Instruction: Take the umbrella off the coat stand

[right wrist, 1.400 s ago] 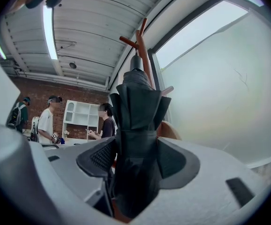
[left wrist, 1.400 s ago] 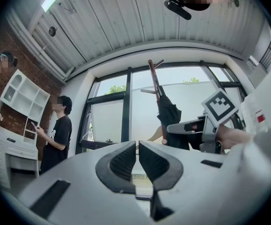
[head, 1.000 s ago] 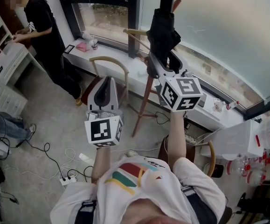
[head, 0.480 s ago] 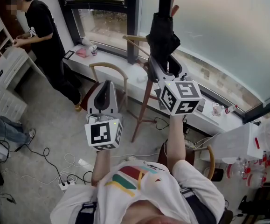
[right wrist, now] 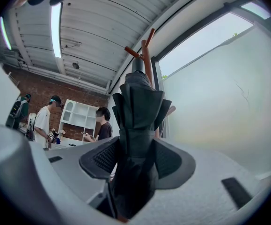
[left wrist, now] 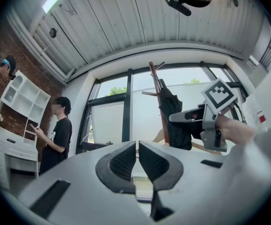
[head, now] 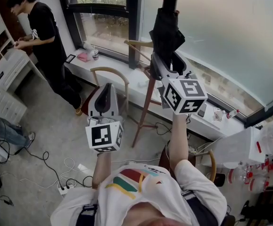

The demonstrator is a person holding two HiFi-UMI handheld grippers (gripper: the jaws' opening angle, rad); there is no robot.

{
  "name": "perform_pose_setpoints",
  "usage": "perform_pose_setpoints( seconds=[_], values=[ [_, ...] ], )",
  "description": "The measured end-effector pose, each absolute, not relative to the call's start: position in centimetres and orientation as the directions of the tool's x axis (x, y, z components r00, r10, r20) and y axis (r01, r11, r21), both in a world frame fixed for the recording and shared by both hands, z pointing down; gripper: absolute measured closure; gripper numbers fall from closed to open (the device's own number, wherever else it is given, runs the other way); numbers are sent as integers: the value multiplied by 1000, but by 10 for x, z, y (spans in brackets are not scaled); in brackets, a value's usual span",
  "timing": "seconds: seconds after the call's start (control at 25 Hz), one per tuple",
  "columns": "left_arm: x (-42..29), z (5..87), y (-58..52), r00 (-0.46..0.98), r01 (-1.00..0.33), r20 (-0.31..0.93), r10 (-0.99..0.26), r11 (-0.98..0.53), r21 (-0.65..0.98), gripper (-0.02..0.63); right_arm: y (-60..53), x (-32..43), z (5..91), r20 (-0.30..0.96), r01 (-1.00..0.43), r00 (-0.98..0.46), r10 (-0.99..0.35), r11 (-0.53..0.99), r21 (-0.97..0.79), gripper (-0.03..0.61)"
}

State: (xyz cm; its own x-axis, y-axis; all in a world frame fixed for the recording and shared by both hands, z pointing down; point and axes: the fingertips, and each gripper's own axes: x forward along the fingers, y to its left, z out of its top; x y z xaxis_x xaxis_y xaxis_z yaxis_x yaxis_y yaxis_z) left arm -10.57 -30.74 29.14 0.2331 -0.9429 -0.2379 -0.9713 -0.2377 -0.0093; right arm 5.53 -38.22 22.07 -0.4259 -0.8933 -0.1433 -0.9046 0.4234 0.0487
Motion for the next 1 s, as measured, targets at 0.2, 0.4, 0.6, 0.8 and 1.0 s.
perform_pose_setpoints(
  seconds=[0.2, 0.4, 0.6, 0.8, 1.0],
  values=[
    [-109, 288, -305, 229, -973, -243, -943, -232, -15, 598, -382, 55, 209, -162, -903, -429, -888, 426, 56, 362],
    [-115, 285, -306, 219, -975, -252, -943, -221, -18, 598, -381, 51, 190, -198, -897, -441, -876, 437, 65, 362],
    [-117, 286, -308, 218, -975, -249, -944, -222, -13, 598, -380, 46, 169, -232, -892, -450, -862, 443, 84, 362],
    [-120, 287, -307, 213, -976, -250, -944, -218, -8, 598, -376, 40, 154, -256, -886, -462, -849, 451, 105, 360],
    [-124, 285, -308, 206, -977, -257, -944, -214, 0, 598, -374, 34, 133, -284, -884, -468, -837, 448, 136, 360]
  ],
)
